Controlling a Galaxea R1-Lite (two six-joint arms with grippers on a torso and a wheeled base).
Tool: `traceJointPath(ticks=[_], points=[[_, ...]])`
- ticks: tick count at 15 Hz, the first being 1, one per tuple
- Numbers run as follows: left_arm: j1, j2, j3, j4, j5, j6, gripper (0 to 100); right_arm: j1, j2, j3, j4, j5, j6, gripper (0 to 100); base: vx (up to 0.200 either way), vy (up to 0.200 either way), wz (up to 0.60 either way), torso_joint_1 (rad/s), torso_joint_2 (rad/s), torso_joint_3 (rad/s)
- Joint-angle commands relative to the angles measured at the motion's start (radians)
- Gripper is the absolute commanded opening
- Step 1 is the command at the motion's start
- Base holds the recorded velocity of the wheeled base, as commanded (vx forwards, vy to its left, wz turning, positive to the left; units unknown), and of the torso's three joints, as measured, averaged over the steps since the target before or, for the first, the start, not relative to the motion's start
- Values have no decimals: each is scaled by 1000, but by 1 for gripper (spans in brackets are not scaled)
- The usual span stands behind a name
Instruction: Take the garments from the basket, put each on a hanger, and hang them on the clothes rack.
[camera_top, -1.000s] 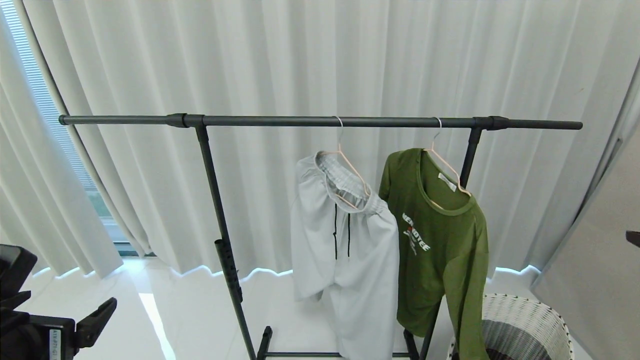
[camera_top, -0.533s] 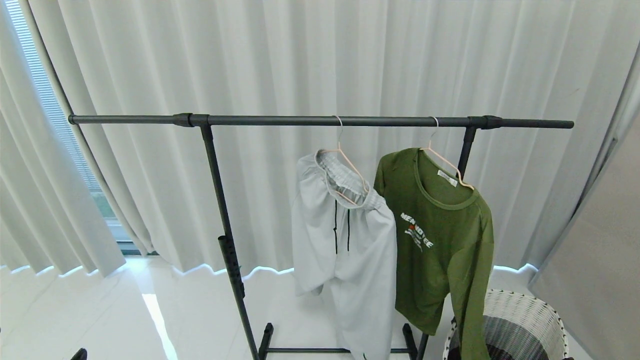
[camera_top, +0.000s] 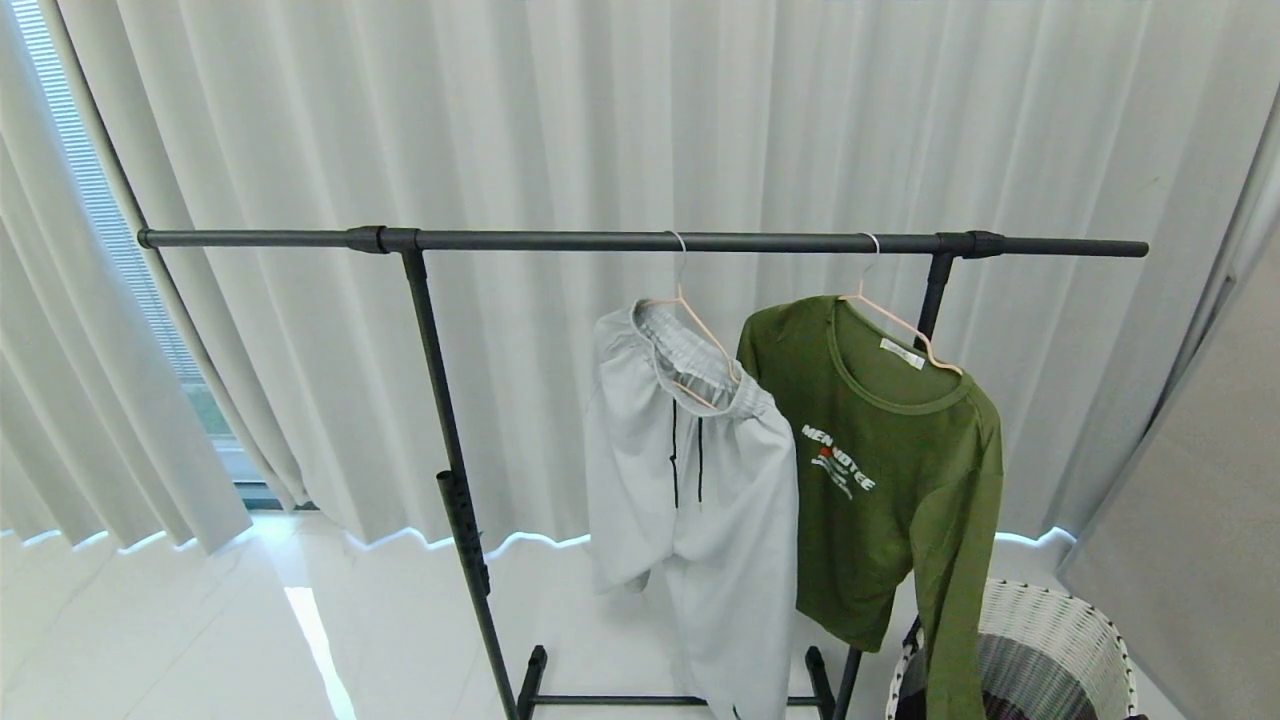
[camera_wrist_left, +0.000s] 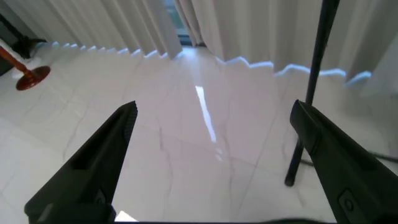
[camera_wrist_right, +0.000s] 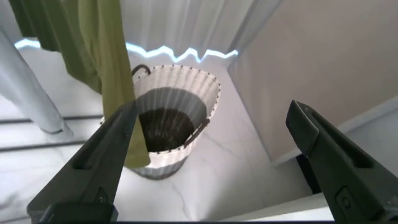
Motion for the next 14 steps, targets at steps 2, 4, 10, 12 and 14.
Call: traceJointPath(ticks=[2, 4, 10, 12, 14], points=[[-23, -206, 2, 2, -44, -26, 100, 4, -227, 85, 0, 3, 6, 100, 0, 0, 0, 0, 0, 0], [-23, -207, 2, 4, -14, -32, 100, 7, -312, 115, 0, 7, 6, 100, 0, 0, 0, 0, 0, 0], [-25, -207, 2, 5, -248, -77, 100, 17, -402, 221, -73, 0, 47, 100, 0, 0, 0, 0, 0, 0], [-25, -204, 2, 19, -416, -100, 100, 17, -402, 303, -187, 0, 44, 100, 0, 0, 0, 0, 0, 0], [-92, -200, -3, 51, -432, -101, 100, 17, -402, 369, -313, -3, 34, 100, 0, 0, 0, 0, 0, 0]])
